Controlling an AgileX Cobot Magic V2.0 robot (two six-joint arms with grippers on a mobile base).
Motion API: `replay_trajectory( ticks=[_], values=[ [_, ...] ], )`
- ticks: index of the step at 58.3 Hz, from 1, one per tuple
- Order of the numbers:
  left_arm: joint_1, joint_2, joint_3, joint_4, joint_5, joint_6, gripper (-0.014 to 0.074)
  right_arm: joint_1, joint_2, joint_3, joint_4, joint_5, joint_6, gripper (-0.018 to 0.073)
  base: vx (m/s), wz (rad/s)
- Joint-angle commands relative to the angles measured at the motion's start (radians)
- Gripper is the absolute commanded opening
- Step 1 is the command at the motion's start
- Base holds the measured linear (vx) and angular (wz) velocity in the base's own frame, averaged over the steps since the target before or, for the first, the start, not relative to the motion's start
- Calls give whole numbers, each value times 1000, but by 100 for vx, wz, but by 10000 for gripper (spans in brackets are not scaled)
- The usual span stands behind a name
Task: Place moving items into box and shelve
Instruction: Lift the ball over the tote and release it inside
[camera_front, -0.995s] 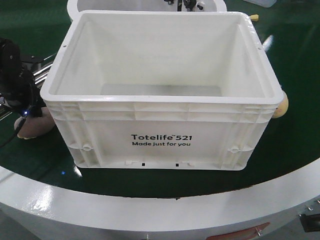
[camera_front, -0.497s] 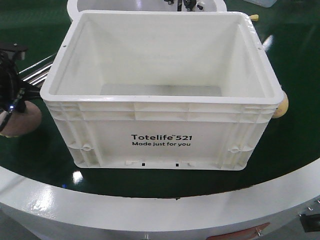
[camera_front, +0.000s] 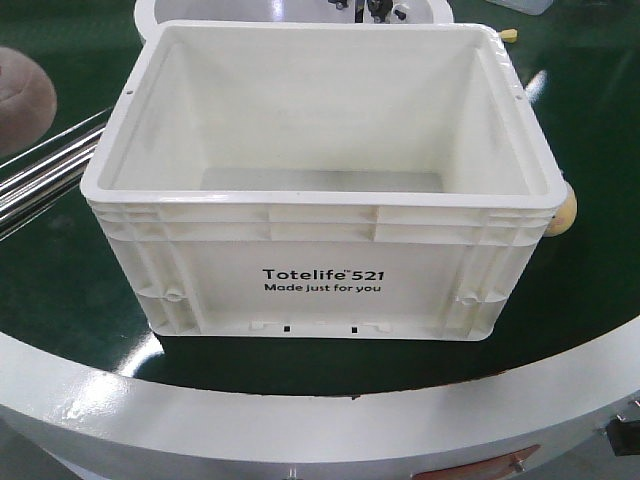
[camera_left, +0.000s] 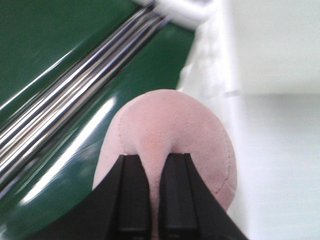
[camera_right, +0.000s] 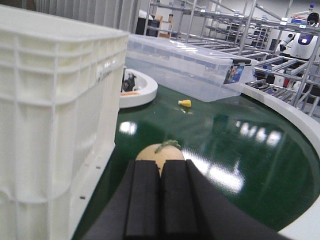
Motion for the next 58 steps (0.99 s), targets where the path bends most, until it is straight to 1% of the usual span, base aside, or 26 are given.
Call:
replay_trajectory(
  ticks=[1, 4, 5, 7, 8, 11, 14, 16, 18, 21, 27, 31, 37, 43, 47, 49, 52, 58],
  values=[
    [-7, -50, -28, -208, -115, 122, -7, 1, -3, 4, 64, -108, 0, -8, 0, 0],
    [-7, -50, -28, -347, -131, 198, -7, 1, -3, 4, 91, -112, 0, -8, 0, 0],
    [-7, -47, -28, -380, -133, 216, -6, 1, -3, 4, 96, -113, 0, -8, 0, 0],
    [-7, -41, -28, -481, -134, 268, -5, 1, -3, 4, 110, -115, 0, -8, 0, 0],
    [-7, -37, -28, -515, -132, 287, -5, 1, -3, 4, 114, -115, 0, -8, 0, 0],
    [-7, -25, -28, -658, -131, 370, -5, 1, -3, 4, 124, -117, 0, -8, 0, 0],
    [-7, -14, -28, -764, -131, 453, -4, 1, -3, 4, 124, -118, 0, -8, 0, 0],
    [-7, -5, -28, -813, -131, 499, -4, 1, -3, 4, 124, -119, 0, -8, 0, 0],
    [-7, 6, -28, -846, -131, 540, -4, 1, -3, 4, 124, -121, 0, -8, 0, 0],
    [-7, 24, -28, -871, -131, 569, -4, 1, -3, 4, 124, -122, 0, -8, 0, 0],
    [-7, 65, -28, -873, -123, 591, -4, 1, -3, 4, 124, -122, 0, -8, 0, 0],
    [-16, 97, -28, -873, -110, 591, -3, 1, -3, 4, 124, -122, 0, -8, 0, 0],
    [-72, 141, -28, -874, -105, 635, 13, 1, -3, 4, 124, -122, 0, -8, 0, 0],
    [-139, 186, -28, -879, -118, 684, 56, 1, -3, 4, 124, -122, 0, -8, 0, 0],
    [-168, 215, -28, -880, -133, 702, 113, 1, -3, 4, 124, -123, 0, -8, 0, 0],
    [-170, 225, -28, -880, -144, 702, 146, 1, -3, 4, 124, -125, 0, -8, 0, 0],
    [-170, 232, -28, -879, -161, 702, 209, 1, -3, 4, 124, -131, 0, -8, 0, 0],
    [-169, 232, -28, -874, -231, 702, 370, 1, -3, 4, 124, -157, 0, -8, 0, 0]
  ],
)
